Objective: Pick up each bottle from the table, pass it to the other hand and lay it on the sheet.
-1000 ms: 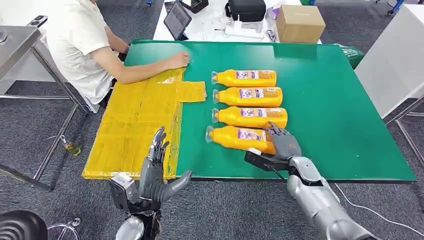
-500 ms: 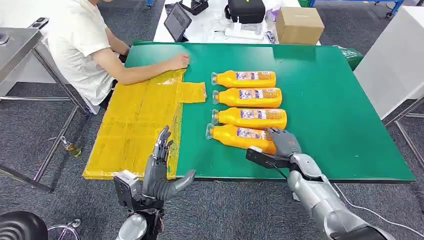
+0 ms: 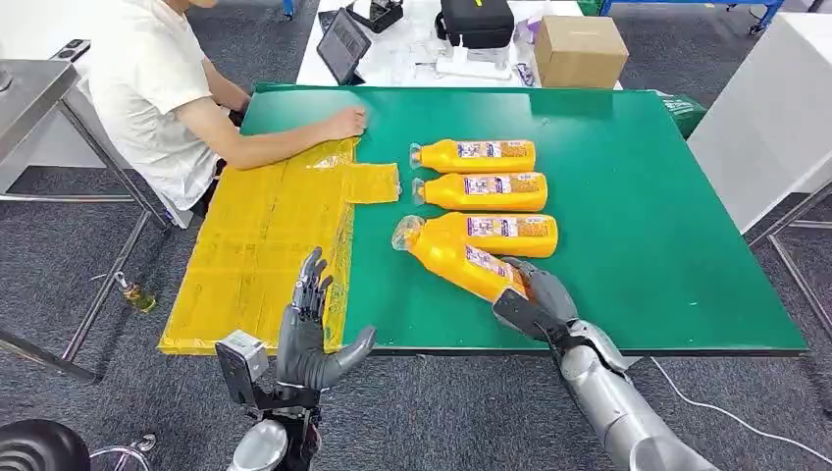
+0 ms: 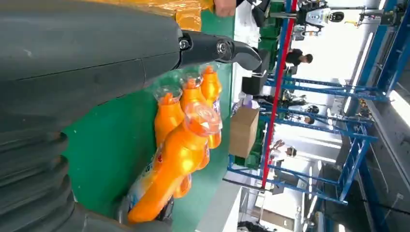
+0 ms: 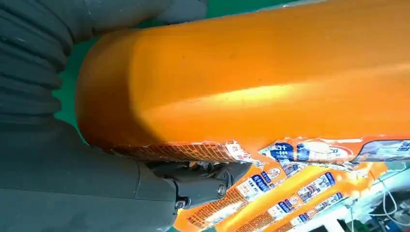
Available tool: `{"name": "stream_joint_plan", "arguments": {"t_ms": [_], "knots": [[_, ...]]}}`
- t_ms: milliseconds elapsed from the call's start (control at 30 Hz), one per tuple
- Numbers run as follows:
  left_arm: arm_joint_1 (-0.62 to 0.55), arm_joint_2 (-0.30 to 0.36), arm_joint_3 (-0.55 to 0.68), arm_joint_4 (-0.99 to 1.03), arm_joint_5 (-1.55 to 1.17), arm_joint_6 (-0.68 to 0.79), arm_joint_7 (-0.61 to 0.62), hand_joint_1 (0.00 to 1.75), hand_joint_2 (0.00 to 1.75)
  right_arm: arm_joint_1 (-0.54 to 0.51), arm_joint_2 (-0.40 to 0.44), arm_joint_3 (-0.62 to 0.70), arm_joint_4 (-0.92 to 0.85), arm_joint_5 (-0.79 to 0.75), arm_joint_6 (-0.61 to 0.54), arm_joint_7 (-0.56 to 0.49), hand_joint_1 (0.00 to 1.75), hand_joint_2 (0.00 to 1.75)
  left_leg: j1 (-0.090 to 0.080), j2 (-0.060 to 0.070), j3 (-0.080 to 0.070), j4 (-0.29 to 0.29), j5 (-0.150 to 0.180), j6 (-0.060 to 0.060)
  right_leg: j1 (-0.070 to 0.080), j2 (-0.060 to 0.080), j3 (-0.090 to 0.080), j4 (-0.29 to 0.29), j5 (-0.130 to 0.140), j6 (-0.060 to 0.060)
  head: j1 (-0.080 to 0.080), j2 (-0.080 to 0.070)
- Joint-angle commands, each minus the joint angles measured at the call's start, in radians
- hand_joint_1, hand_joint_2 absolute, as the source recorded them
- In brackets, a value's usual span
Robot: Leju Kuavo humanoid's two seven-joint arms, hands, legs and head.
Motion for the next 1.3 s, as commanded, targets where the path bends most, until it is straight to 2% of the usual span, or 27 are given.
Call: {"name": "stream_joint_plan", "arguments": {"t_ms": [33,133,267,400,633,867,1300], "knots": [[0.031,0.000,0.041,0.035,0.158,0.003,0.082,0.00,1.75,0.213,0.086,-0.090,-0.248,-0.159,0.042,-0.017,1.75,1.75,0.001,-0.001,0.002,-0.002,0.000,0.001,0.001,-0.002,0.003,-0.002,-0.001,-0.002,0.000,0.000],[0.064,0.018,0.026,0.009,0.206,0.004,0.091,0.00,1.75,0.305,0.120,-0.079,-0.434,-0.252,0.018,-0.028,1.75,1.75,0.001,0.000,0.001,-0.001,-0.001,0.000,0.001,-0.001,0.003,-0.001,-0.001,-0.002,0.000,0.000],[0.068,0.048,-0.005,-0.010,0.270,-0.029,0.131,0.00,1.75,0.351,0.145,-0.006,-0.560,-0.302,0.030,-0.037,1.75,1.75,0.000,-0.001,-0.003,-0.001,-0.001,0.001,0.001,-0.002,0.000,0.000,-0.003,-0.004,0.000,0.000],[0.039,0.047,-0.020,0.017,0.301,-0.070,0.165,0.00,1.75,0.297,0.158,0.143,-0.490,-0.240,0.017,-0.033,1.75,1.75,0.000,0.000,-0.011,-0.001,-0.001,0.001,0.000,0.000,-0.007,0.001,-0.002,-0.003,0.000,0.000],[-0.020,0.041,-0.052,0.069,0.247,-0.087,0.156,0.00,1.75,0.199,0.183,0.284,-0.344,-0.212,0.011,-0.033,1.75,1.75,0.000,0.001,-0.012,-0.001,0.000,0.001,0.000,0.000,-0.009,0.000,-0.001,-0.003,0.000,0.000],[-0.023,0.040,-0.053,0.068,0.246,-0.088,0.155,0.00,1.75,0.193,0.184,0.291,-0.335,-0.213,0.013,-0.033,1.75,1.75,0.000,0.001,-0.011,-0.001,0.000,0.001,0.000,0.000,-0.008,0.000,-0.001,-0.003,0.000,0.000],[-0.063,0.037,-0.057,0.083,0.252,-0.117,0.153,0.00,1.75,0.128,0.203,0.387,-0.237,-0.183,0.040,-0.032,1.75,1.75,0.000,-0.001,-0.013,-0.001,0.000,0.001,0.000,-0.002,-0.009,0.000,-0.001,-0.003,0.000,0.000]]}}
